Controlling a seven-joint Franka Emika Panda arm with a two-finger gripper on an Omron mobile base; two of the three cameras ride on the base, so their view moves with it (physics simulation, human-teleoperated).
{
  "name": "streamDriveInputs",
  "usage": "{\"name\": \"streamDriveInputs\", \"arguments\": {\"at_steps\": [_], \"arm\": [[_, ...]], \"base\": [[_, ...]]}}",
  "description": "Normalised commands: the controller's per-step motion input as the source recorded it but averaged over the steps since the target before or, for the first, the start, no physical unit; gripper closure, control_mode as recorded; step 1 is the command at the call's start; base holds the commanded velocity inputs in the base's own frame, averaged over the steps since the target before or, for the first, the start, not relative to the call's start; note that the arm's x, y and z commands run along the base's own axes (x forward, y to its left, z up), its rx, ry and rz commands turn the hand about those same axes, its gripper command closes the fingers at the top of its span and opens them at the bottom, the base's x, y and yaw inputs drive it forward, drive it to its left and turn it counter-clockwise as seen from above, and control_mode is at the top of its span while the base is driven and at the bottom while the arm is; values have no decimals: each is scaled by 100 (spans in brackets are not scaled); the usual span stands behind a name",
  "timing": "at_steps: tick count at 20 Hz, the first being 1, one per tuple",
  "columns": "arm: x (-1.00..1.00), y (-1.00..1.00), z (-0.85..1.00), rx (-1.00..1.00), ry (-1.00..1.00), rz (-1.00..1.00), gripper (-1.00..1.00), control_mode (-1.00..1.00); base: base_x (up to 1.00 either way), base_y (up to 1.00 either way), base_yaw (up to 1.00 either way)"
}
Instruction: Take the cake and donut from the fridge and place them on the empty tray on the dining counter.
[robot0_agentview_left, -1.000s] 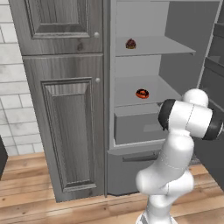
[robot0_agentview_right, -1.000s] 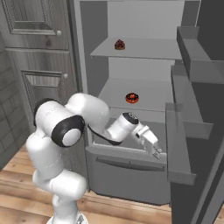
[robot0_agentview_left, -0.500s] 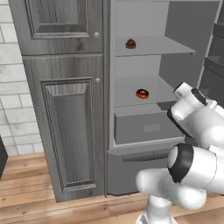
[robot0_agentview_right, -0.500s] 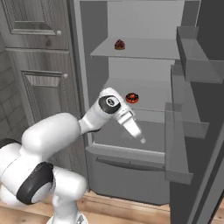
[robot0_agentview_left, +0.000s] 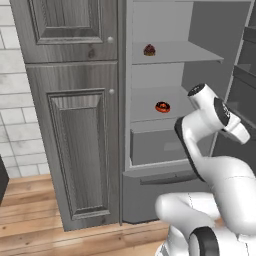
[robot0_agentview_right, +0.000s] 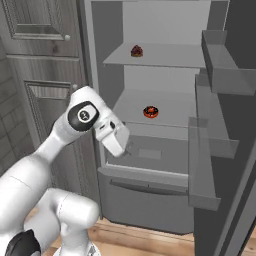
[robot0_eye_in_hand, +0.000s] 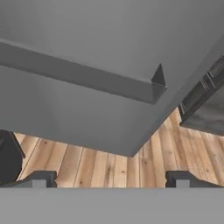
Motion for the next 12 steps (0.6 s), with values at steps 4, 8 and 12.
{"name": "streamDriveInputs", "arguments": {"at_steps": [4, 8, 12], "arm": [[-6, 72, 65, 22, -13, 18, -100, -100], [-8, 51, 45, 20, -1, 45, -100, -100], [-3, 35, 7, 5, 0, 73, -100, -100]], "base": [[0, 0, 0], [0, 0, 0], [0, 0, 0]]}}
